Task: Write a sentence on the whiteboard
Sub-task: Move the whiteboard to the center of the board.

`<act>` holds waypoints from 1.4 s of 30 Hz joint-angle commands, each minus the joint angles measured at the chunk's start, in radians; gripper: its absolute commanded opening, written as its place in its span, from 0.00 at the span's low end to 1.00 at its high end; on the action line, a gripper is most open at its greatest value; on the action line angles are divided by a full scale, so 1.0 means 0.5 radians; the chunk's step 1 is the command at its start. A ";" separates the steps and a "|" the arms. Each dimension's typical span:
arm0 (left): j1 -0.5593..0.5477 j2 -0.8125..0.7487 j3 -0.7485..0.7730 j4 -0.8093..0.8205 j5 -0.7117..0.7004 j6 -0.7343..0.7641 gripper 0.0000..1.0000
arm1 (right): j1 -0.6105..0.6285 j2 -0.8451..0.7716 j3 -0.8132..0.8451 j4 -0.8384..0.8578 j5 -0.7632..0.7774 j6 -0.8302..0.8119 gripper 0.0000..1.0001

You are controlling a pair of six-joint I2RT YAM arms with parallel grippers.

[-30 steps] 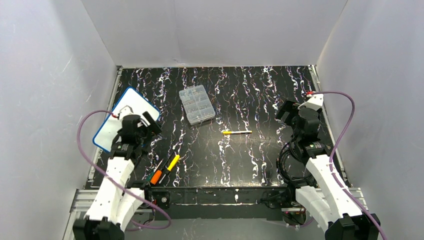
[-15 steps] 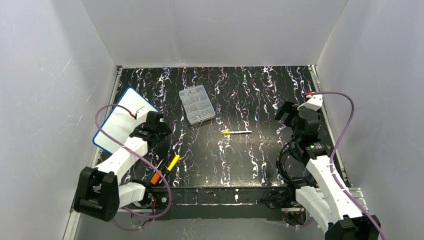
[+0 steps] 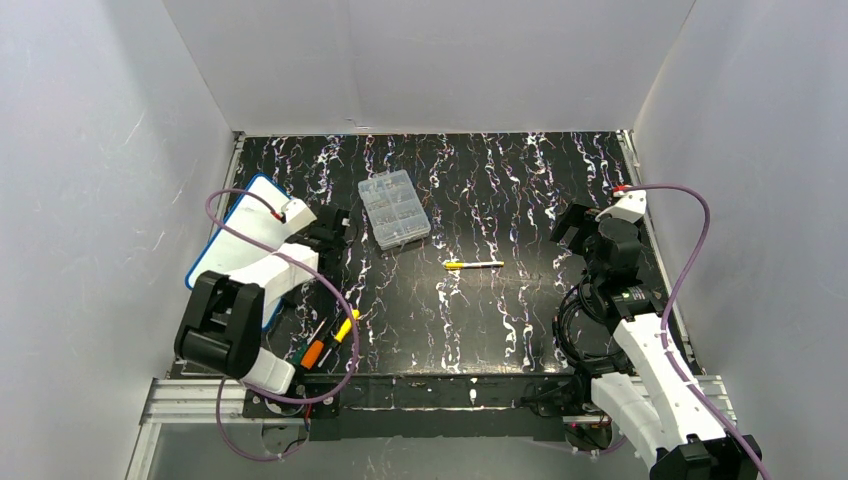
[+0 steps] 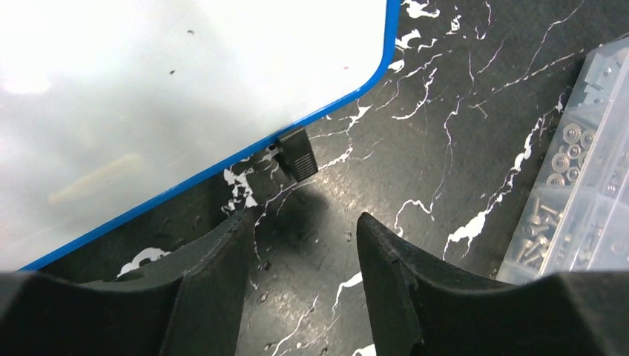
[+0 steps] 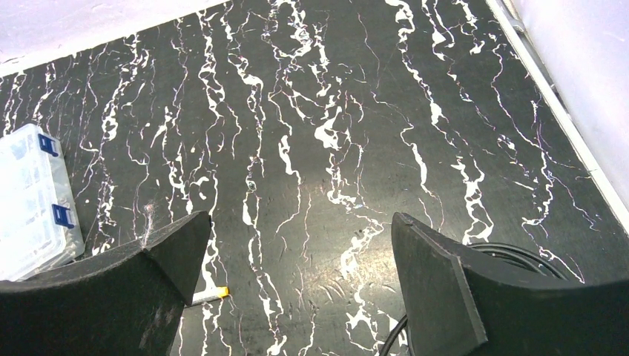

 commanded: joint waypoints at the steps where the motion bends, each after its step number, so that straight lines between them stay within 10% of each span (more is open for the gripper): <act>1: -0.003 0.075 0.096 0.040 -0.195 0.004 0.49 | -0.008 -0.019 0.092 0.064 -0.001 -0.001 1.00; 33: 0.113 0.359 0.213 0.002 -0.285 0.014 0.35 | -0.008 0.049 0.072 0.083 0.000 -0.011 1.00; 42: 0.116 0.373 0.208 0.001 -0.249 0.062 0.12 | -0.007 0.052 0.060 0.141 0.000 -0.011 1.00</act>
